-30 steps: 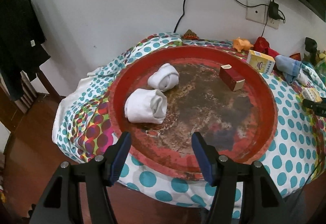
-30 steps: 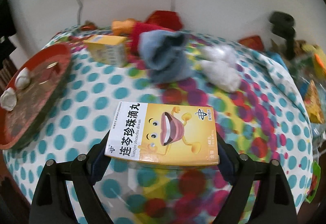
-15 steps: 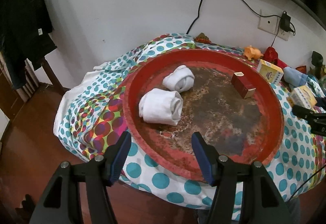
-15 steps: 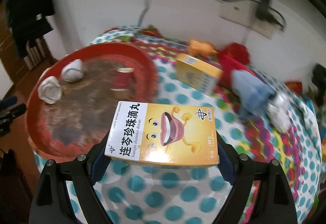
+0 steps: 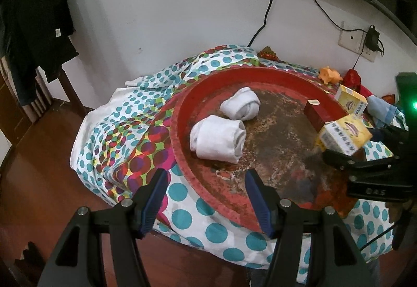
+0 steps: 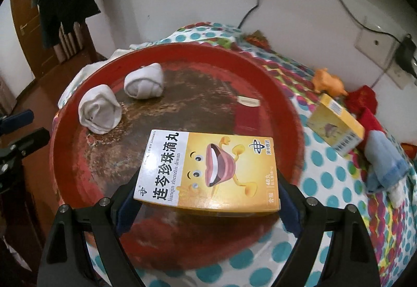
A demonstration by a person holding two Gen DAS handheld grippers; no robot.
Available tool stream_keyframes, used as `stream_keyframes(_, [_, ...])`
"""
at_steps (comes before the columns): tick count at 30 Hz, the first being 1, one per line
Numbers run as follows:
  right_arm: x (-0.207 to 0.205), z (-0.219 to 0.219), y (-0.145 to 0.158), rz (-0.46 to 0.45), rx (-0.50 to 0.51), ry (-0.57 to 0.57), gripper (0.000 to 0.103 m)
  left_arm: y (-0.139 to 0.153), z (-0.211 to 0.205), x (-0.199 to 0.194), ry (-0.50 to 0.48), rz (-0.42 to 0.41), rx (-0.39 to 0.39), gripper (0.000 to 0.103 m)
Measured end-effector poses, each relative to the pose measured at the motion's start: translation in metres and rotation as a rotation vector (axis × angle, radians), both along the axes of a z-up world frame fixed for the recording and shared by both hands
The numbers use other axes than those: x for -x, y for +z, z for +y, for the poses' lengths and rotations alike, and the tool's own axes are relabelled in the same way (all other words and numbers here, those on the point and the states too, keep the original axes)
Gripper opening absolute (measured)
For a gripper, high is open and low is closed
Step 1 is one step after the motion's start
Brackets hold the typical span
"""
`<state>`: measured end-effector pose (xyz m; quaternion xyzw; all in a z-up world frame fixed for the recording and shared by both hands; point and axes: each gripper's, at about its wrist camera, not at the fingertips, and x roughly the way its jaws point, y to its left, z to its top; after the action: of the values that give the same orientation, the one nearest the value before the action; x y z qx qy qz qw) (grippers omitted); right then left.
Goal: Organize objects
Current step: 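Carry the yellow medicine box with the right gripper onto the red tray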
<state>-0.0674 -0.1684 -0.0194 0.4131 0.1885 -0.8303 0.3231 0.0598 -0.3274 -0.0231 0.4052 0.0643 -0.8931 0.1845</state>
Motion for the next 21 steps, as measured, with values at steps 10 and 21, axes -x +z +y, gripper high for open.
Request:
stream_keyframes(10, [0.020,-0.046,-0.011,-0.067,-0.017,0.011,0.087,-0.005,-0.005,0.001,0.009,-0.014,-0.024,0.063])
stream_keyframes(21, [0.026,-0.072,-0.022,-0.091,-0.055,0.031,0.087,-0.008,-0.004,0.003,-0.004,-0.021,-0.041,0.063])
